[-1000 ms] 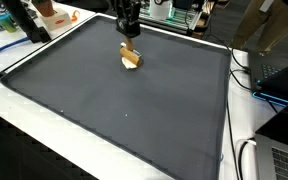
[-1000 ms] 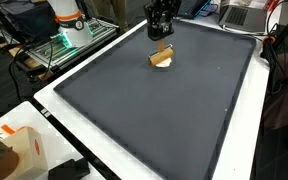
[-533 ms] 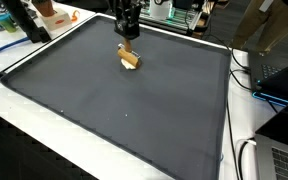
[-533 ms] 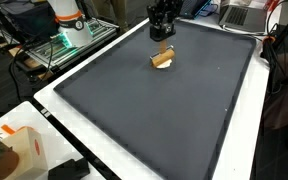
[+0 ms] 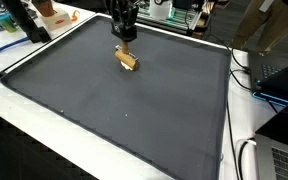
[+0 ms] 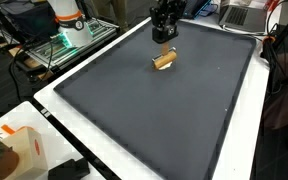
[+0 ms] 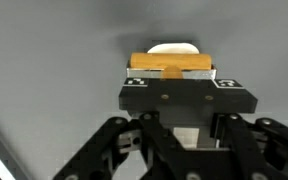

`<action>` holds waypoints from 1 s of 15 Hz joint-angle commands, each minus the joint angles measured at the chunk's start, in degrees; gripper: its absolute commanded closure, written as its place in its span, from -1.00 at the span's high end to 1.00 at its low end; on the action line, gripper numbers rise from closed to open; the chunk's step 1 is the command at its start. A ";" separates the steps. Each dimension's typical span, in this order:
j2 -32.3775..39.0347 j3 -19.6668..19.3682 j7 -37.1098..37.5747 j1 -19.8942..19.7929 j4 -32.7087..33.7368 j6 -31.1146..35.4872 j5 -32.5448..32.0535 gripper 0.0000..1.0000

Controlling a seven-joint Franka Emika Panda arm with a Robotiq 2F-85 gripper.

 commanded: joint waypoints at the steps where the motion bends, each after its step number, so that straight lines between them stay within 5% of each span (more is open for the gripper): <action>1: 4.46 -1.33 1.71 0.70 0.35 3.96 -2.20 -0.55; 9: -3.99 -3.04 0.43 0.31 -2.21 8.60 -1.25 -0.55; 15: -9.86 -2.07 0.63 -0.16 -4.73 1.94 -5.41 -0.55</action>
